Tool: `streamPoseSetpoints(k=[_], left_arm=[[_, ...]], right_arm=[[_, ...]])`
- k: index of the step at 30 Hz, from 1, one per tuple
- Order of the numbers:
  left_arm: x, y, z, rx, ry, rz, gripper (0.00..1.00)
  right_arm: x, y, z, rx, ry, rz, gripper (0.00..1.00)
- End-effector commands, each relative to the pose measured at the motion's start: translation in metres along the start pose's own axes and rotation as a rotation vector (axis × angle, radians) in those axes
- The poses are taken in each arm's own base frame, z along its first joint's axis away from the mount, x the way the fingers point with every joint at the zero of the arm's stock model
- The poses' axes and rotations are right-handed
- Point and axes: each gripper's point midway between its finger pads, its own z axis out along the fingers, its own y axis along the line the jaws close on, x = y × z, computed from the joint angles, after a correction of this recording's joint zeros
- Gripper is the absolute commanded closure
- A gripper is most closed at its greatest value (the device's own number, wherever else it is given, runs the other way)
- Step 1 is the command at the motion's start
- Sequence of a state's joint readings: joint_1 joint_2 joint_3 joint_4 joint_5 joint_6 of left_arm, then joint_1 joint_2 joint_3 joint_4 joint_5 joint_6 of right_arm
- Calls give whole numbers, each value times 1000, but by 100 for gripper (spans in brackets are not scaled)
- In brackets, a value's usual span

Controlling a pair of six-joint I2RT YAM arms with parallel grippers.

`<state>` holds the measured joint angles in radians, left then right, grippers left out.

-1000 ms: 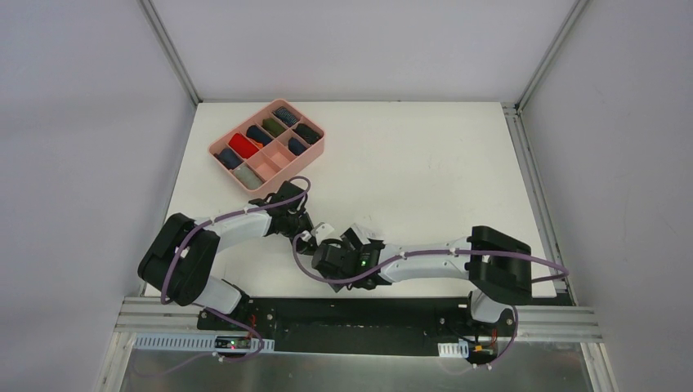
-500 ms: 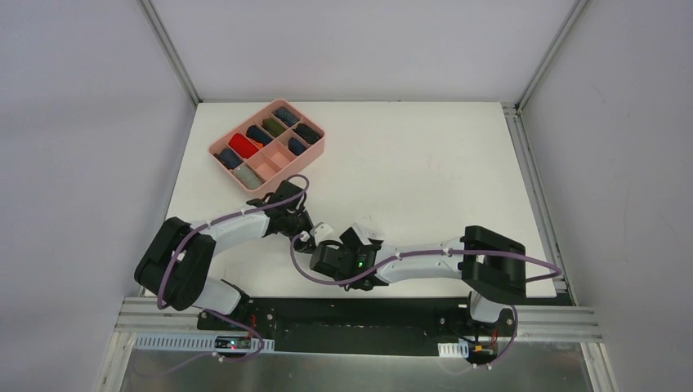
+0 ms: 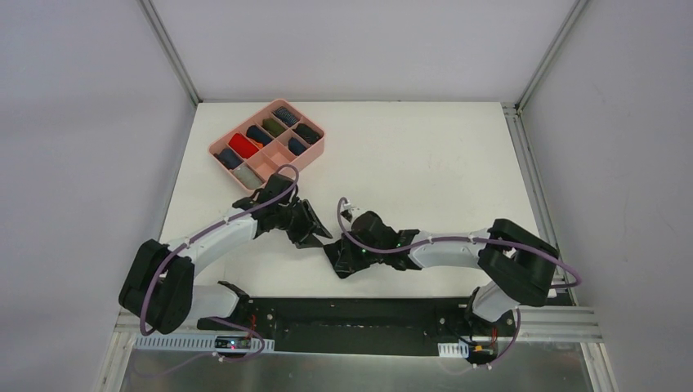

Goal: Roll the underwear
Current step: Roll the underwear to the center of the board.

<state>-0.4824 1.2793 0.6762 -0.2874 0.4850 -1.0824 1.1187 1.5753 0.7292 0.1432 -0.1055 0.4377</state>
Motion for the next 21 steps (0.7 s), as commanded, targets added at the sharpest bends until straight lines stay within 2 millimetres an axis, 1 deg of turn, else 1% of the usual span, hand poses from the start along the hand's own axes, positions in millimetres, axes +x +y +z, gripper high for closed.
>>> streamPoseSetpoints(k=[1, 4, 9, 13, 16, 18, 21], left_arm=[[-1, -4, -11, 9, -18, 12, 58], [3, 2, -10, 1, -8, 4, 56], [7, 11, -9, -10, -1, -7, 58], [9, 9, -7, -1, 16, 13, 57], [10, 12, -2, -14, 49, 30, 57], [11, 14, 1, -21, 58, 30, 57], [14, 9, 2, -4, 70, 43, 60]], right_arm=[[29, 7, -2, -149, 136, 186, 100], [24, 4, -2, -206, 130, 277, 100], [19, -2, -8, -273, 106, 381, 100], [16, -7, -14, -331, 81, 461, 100], [21, -12, -13, -364, 97, 513, 100], [19, -14, -12, -404, 89, 551, 100], [21, -22, -11, -442, 80, 642, 100]])
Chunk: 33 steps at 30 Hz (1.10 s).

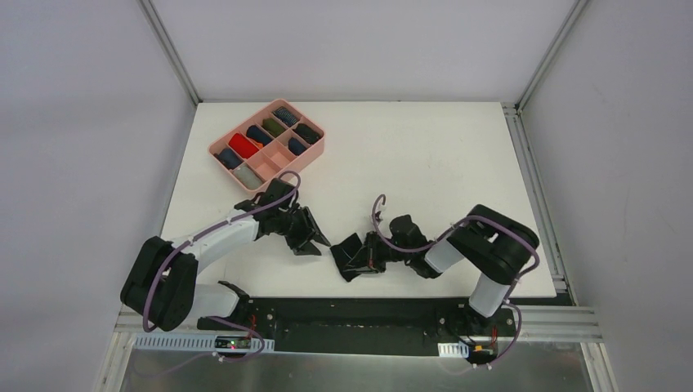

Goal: Roll the underwear
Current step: Roll the underwear to the center of the board.

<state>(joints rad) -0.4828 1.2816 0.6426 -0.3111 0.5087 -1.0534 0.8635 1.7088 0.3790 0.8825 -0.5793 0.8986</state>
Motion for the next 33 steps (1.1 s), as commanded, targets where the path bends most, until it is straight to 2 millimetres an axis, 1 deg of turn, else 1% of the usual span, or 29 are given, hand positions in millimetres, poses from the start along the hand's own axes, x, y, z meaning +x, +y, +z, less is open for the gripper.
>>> streamPoseSetpoints(k=[1, 4, 7, 11, 16, 19, 21, 27, 28, 31, 33], left_arm=[[4, -11, 0, 40, 30, 49, 60], [7, -20, 3, 49, 46, 76, 65], [11, -29, 9, 53, 65, 94, 71], [10, -38, 17, 57, 75, 107, 75], [6, -43, 28, 55, 83, 109, 78], [7, -46, 32, 53, 99, 110, 78], [6, -41, 37, 29, 99, 97, 79], [1, -13, 58, -73, 93, 65, 83], [1, -8, 61, -93, 97, 57, 84], [4, 7, 69, -144, 130, 43, 84], [6, 17, 72, -183, 150, 43, 84]], right_arm=[[6, -17, -4, -46, 13, 147, 100], [3, -20, -3, -87, 6, 193, 100], [4, -27, 1, -94, 9, 232, 100], [4, -30, 1, -99, 5, 246, 100], [4, -32, 0, -94, 3, 249, 100], [3, -32, 1, -95, 0, 251, 100], [3, -33, 1, -94, 2, 253, 100], [2, -31, 0, -98, -4, 254, 100], [2, -31, -1, -95, -6, 259, 97], [1, -28, -3, -94, -21, 266, 73], [0, -27, -6, -87, -36, 264, 59]])
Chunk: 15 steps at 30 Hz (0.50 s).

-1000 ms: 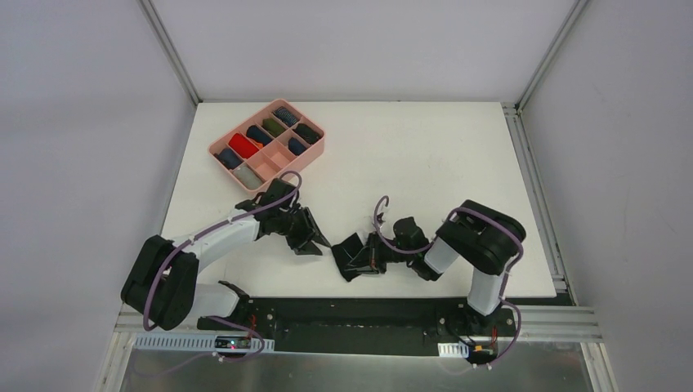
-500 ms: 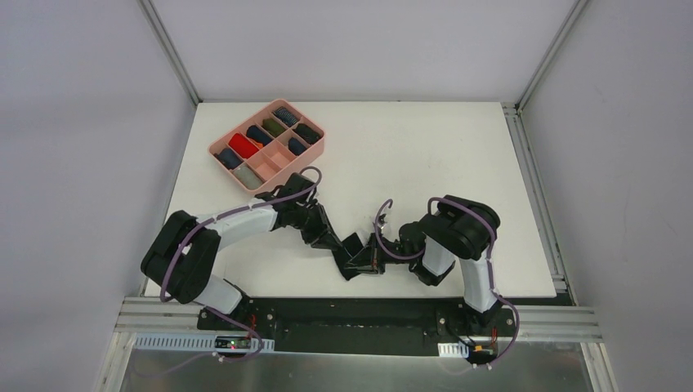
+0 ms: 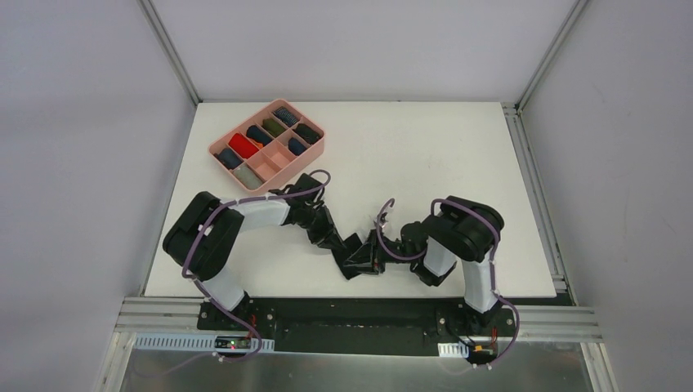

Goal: Roll the underwear
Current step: Roll the underwear to the center of the board.

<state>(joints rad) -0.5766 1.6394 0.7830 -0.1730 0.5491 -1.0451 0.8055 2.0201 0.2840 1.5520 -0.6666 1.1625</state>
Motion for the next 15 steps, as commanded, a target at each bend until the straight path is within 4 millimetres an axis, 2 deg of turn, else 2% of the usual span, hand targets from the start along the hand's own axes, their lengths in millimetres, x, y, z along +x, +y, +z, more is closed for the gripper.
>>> streamPoseSetpoints(k=[1, 6, 15], left_arm=[[6, 35, 14, -141, 35, -11, 85], [9, 49, 14, -186, 33, -10, 86], [11, 50, 13, -190, 52, 13, 86]], right_arm=[[3, -32, -10, 144, -41, 129, 54], [1, -25, -18, 149, -89, 119, 47], [6, -21, -26, 236, -107, 38, 42]])
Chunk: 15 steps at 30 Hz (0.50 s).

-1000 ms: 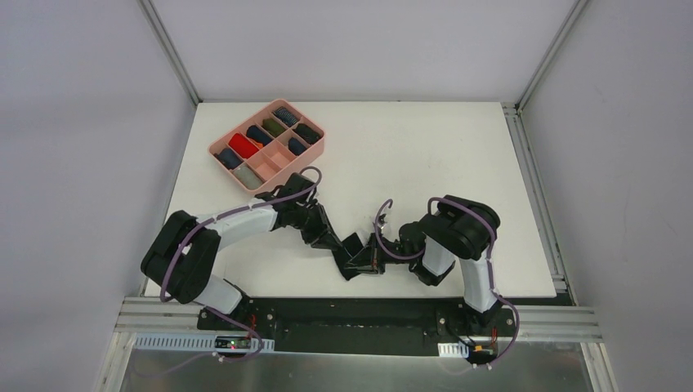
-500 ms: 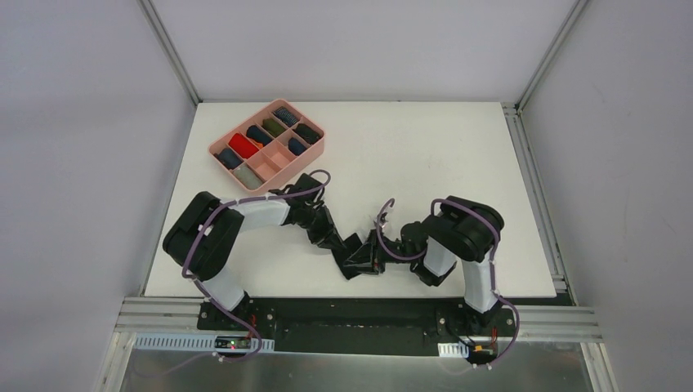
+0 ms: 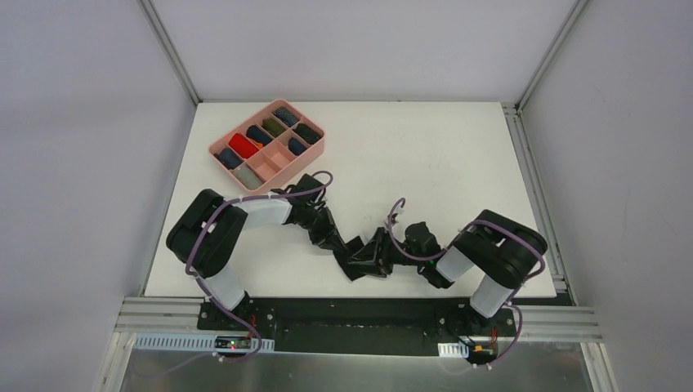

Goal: Roll the underwear
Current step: Roll the underwear to the center of the board.

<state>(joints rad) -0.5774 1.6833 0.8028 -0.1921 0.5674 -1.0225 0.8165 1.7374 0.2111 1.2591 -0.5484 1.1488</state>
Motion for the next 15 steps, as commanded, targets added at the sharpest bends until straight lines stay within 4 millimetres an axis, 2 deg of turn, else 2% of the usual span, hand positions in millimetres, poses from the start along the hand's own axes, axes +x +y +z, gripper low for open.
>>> streamPoseSetpoints(k=[1, 6, 7, 9, 12, 15], left_arm=[[10, 45, 9, -165, 20, 9, 86], [11, 46, 9, -165, 28, 13, 87], [11, 46, 9, -164, 30, 13, 87], [11, 45, 9, -162, 29, 16, 87], [11, 44, 9, -161, 31, 16, 87], [11, 45, 9, -163, 31, 18, 87]], right_arm=[[6, -28, -8, 168, -9, -17, 41], [8, -29, -22, 297, -14, -127, 39], [10, -24, -26, 316, -16, -122, 39], [2, -21, -36, 378, -60, -224, 37], [-7, -5, -51, 434, -109, -344, 36], [-13, 4, -59, 487, -132, -411, 35]])
